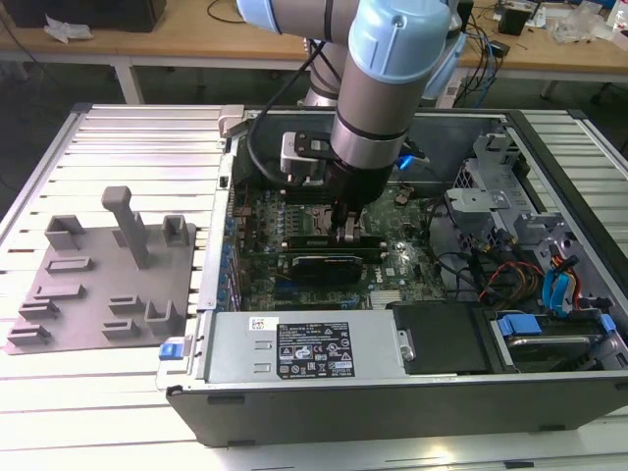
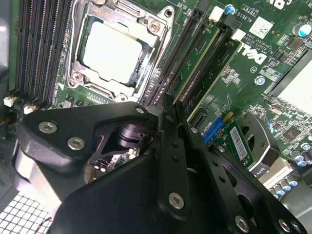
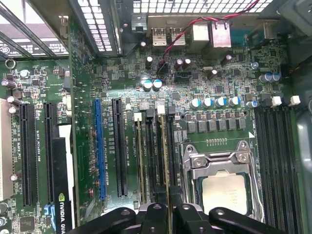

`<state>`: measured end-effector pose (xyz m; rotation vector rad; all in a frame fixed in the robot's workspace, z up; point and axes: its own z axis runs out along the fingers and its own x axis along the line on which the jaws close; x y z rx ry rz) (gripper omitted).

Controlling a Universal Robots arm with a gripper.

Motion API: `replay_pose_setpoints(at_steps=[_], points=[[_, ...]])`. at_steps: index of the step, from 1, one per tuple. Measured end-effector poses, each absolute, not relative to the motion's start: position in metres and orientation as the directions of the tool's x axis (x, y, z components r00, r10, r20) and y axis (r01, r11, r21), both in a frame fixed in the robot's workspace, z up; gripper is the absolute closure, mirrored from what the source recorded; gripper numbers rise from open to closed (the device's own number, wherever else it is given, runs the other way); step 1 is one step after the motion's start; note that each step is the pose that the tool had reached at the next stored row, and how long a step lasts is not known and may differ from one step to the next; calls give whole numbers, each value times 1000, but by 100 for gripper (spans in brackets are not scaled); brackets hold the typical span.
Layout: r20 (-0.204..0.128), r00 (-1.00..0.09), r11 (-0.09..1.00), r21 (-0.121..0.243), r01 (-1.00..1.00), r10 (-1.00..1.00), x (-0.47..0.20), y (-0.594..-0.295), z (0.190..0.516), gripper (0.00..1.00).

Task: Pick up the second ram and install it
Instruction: 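Insert the second ram into the second slot, then press down the second ram until it locks into place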

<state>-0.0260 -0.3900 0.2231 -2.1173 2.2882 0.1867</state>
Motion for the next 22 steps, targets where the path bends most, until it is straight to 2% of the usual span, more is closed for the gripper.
replay_pose_setpoints(at_steps=[1, 2, 7, 9, 10, 22], points=[[-95, -81, 74, 75, -994, -992, -26, -390, 223, 87], [-95, -81, 74, 75, -994, -992, -26, -390, 223, 81], [-92, -80, 74, 72, -995, -992, -26, -383, 253, 81], [-89, -80, 74, 71, -995, -993, -26, -380, 260, 82], [-88, -80, 74, 70, -995, -993, -26, -379, 266, 92], [-82, -80, 75, 71, -995, -993, -10, -378, 262, 92]])
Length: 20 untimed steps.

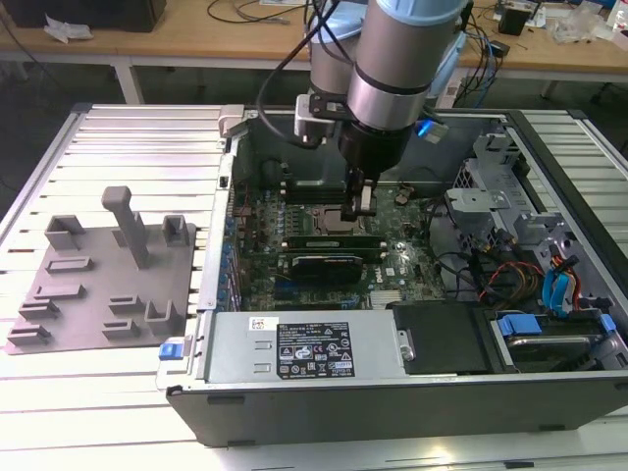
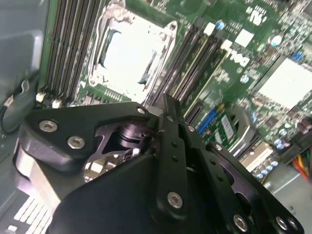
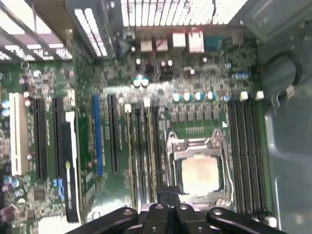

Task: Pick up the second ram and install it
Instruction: 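Press down the second ram until it locks into place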

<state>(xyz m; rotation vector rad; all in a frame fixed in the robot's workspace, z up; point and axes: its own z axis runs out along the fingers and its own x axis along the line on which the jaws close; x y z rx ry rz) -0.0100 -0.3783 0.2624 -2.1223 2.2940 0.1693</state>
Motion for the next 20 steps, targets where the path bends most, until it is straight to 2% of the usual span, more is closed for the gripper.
replay_pose_setpoints(at_steps=[6, 16, 20], points=[[-79, -80, 74, 74, -994, -994, 15, -378, 243, 92], [-78, -76, 71, 74, -995, -994, 28, -380, 230, 92], [-78, -76, 70, 73, -995, -994, 28, -380, 235, 92]])
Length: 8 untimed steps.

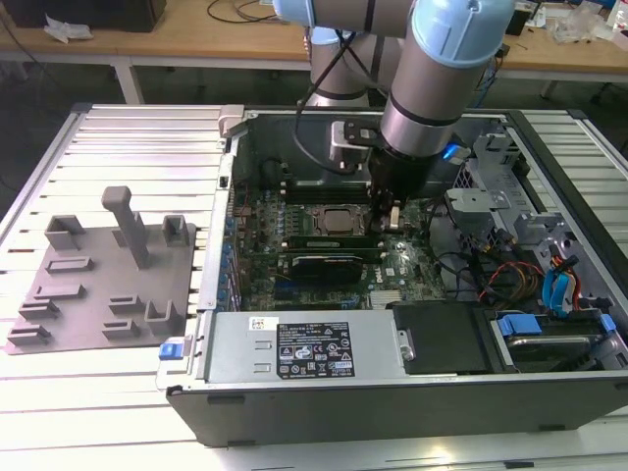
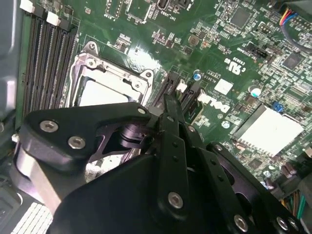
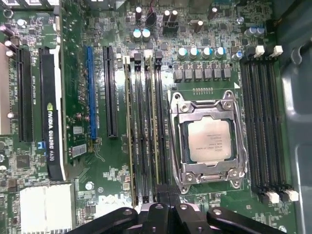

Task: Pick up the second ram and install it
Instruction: 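Press down the second ram until it locks into place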

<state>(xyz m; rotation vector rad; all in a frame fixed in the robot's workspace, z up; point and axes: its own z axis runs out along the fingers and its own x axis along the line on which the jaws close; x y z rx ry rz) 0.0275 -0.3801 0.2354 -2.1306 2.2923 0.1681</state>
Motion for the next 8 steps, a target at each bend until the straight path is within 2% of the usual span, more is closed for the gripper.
replay_pose_setpoints(at_steps=[8], points=[[-79, -75, 70, 66, -995, -994, -21, -384, 236, 92]])
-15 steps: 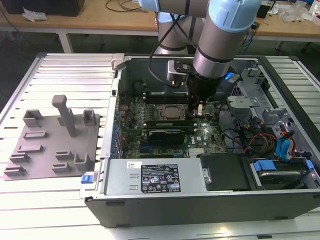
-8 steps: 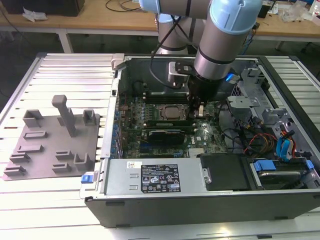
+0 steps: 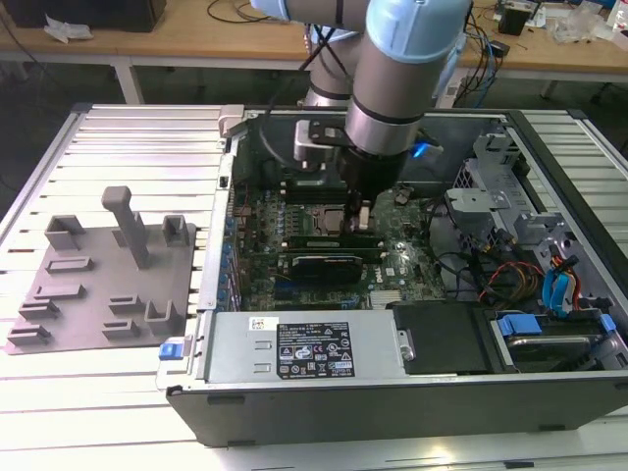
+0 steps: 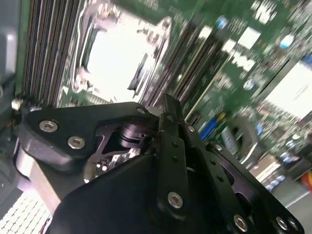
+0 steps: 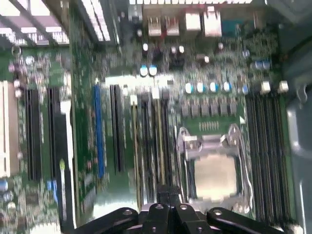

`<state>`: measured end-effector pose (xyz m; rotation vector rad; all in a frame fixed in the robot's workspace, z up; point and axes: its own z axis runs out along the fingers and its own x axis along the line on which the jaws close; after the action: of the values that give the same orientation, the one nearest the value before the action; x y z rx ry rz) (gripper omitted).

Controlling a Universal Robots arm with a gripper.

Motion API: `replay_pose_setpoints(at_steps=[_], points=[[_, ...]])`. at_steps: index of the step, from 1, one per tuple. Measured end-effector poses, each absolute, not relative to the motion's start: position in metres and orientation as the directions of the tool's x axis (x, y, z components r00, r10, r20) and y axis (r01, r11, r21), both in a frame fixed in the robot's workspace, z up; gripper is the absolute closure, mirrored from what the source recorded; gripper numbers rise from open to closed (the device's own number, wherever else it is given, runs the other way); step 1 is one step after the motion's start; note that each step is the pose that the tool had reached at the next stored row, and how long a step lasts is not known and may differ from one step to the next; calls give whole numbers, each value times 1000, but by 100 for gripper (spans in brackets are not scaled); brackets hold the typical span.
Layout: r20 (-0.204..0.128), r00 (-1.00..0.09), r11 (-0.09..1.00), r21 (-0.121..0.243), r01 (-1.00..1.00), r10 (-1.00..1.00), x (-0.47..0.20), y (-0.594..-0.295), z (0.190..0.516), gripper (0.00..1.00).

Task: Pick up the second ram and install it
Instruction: 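Press down the second ram until it locks into place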

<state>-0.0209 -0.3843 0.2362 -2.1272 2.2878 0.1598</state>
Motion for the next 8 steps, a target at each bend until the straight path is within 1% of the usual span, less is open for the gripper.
replay_pose_setpoints(at_steps=[4, 8], points=[[-80, -75, 70, 63, -996, -994, -63, -384, 234, 92], [-84, -75, 69, 64, -996, -994, -65, -385, 230, 92]])
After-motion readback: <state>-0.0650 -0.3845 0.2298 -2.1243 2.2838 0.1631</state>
